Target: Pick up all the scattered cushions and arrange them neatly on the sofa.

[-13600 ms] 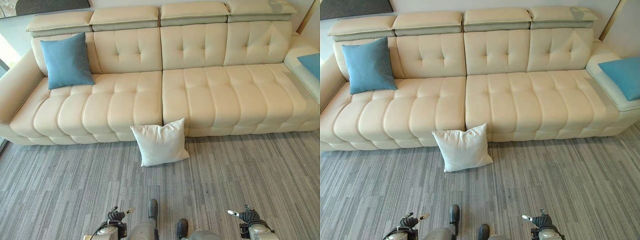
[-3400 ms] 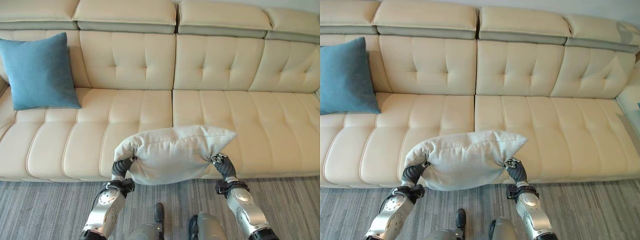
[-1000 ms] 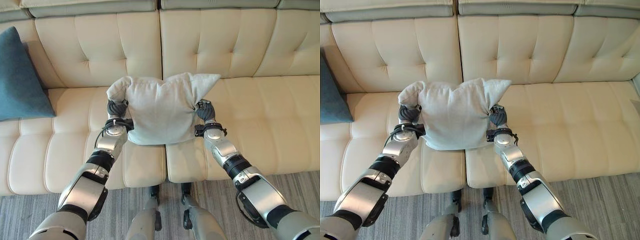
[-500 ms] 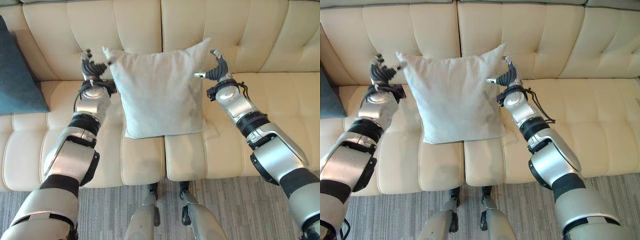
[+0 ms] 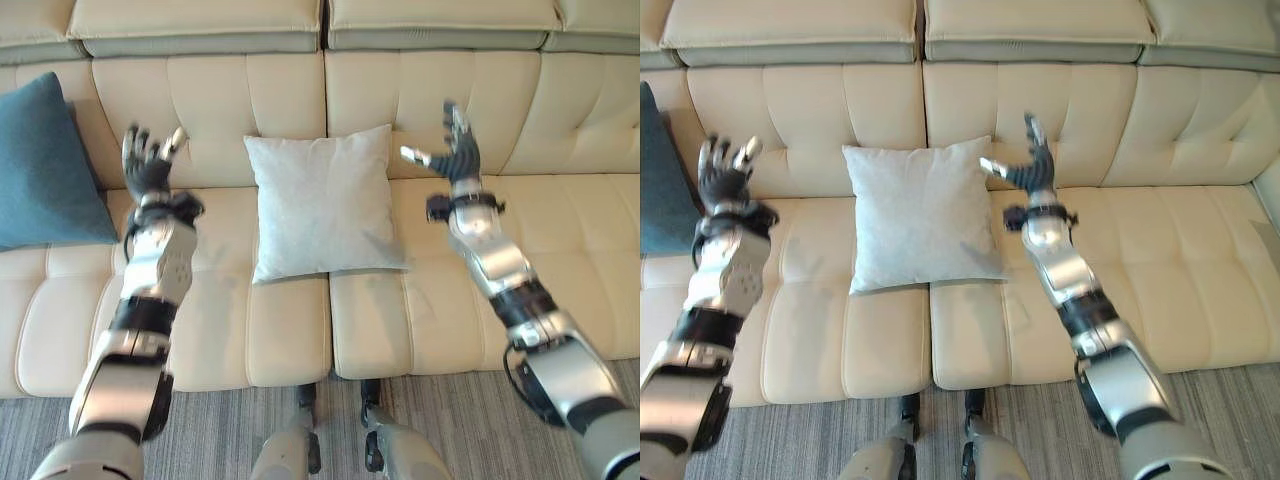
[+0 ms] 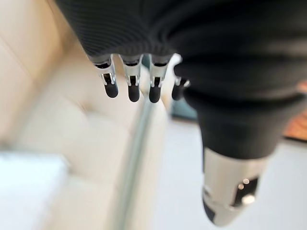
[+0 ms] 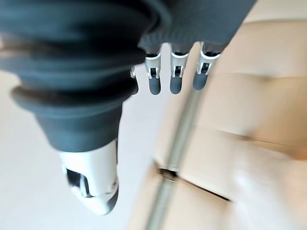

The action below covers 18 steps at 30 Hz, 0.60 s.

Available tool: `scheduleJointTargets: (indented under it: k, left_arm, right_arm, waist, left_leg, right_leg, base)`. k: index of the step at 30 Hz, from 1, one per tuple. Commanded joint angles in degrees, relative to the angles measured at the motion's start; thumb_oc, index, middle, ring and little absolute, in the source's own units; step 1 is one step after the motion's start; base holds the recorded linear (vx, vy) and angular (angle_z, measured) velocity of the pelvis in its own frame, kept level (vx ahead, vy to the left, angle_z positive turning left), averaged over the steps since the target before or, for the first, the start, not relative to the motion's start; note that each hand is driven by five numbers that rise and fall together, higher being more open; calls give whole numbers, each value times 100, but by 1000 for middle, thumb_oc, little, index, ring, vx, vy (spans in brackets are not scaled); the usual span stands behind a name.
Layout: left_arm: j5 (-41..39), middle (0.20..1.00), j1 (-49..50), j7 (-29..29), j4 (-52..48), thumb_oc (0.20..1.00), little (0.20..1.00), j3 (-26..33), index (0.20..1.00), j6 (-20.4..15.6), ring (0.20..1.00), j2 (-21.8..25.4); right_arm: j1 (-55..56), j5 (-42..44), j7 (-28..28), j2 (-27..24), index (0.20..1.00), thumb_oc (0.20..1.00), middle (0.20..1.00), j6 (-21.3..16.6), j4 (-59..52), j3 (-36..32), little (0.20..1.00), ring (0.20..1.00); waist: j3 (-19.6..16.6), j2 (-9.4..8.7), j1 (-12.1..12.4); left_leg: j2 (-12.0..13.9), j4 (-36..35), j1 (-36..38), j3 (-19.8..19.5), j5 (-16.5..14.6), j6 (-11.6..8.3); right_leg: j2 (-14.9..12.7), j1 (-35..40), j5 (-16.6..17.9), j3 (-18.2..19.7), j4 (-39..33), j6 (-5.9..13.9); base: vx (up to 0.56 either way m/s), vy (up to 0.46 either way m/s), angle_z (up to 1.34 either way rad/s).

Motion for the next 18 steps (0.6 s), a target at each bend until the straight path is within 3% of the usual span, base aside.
scheduleJointTargets:
  k: [1, 9, 15, 18]
  left_arm:
    - [771, 1000, 930, -309, -166, 1000, 1000, 100, 1000, -45, 1000, -287]
    - [1546, 1000, 2708, -1231, 274, 1000, 1000, 68, 1000, 557, 1000, -1134]
    - [2257, 1000, 2846, -1581, 1831, 1000, 1000, -234, 1000, 815, 1000, -1369]
    - [2384, 1000, 2758, -1597, 2473, 1000, 1000, -232, 1000, 817, 1000, -1406]
  right_arm:
    - [937, -294, 451, -188, 1000, 1000, 1000, -273, -244, -449, 1000, 1000]
    - [2756, -640, 1349, -143, 1000, 1000, 1000, 217, 666, -766, 1000, 1000]
    - [3084, -434, 1433, 402, 1000, 1000, 1000, 297, 2977, -1023, 1000, 1000]
    - [3009, -412, 1409, 501, 1000, 1000, 1000, 278, 3475, -1030, 1000, 1000]
  waist:
    - [-610, 31, 150]
    - [-840, 16, 128]
    - [-825, 37, 72]
    - [-776, 49, 85]
  left_leg:
    - [-108, -35, 429, -61, -737, -102]
    - [-197, -35, 564, -153, -751, -84]
    - [-315, -35, 669, -207, -766, 19]
    - [-303, -35, 627, -128, -746, 27]
  right_leg:
    - [-341, 508, -753, -116, -19, 547]
    - [-433, 741, -734, -295, -19, 568]
    - [-545, 868, -559, -327, -19, 629]
    - [-527, 714, -448, -270, -19, 645]
  base:
    - [-68, 41, 2]
    - [-75, 56, 5]
    - [-98, 104, 11]
    - [-130, 42, -8]
